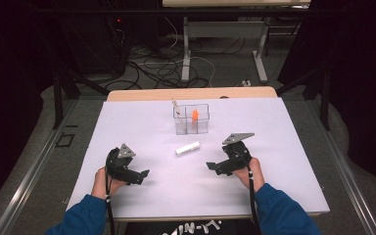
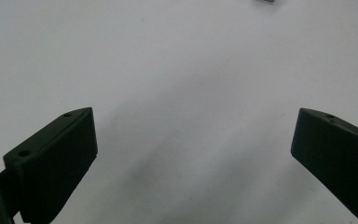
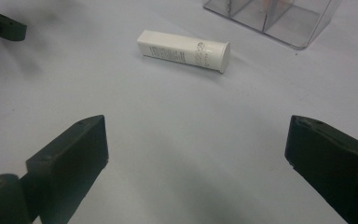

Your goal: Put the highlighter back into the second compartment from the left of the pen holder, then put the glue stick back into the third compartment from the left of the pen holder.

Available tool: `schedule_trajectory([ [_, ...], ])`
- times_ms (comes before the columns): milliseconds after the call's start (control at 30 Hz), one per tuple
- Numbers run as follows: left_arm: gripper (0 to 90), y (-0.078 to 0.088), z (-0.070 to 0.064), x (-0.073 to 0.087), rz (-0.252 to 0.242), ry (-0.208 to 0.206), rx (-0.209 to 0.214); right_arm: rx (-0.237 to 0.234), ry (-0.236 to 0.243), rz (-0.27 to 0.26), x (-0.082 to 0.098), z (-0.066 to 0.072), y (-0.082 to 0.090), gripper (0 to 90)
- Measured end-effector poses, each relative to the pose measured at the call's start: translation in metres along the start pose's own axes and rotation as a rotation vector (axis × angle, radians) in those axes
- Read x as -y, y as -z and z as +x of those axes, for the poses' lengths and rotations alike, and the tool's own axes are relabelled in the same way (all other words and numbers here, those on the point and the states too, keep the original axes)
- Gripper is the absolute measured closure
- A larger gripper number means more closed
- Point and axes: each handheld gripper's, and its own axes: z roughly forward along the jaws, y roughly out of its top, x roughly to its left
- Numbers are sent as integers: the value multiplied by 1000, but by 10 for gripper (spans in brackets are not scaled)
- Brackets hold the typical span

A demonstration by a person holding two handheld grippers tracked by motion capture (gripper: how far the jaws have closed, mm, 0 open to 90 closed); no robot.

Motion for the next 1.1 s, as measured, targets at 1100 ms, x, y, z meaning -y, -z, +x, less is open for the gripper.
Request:
schedule_trajectory([
  [1100,3,-1,0,-1,1,-2,2,31,-2,-21,0,-5,-5,82],
])
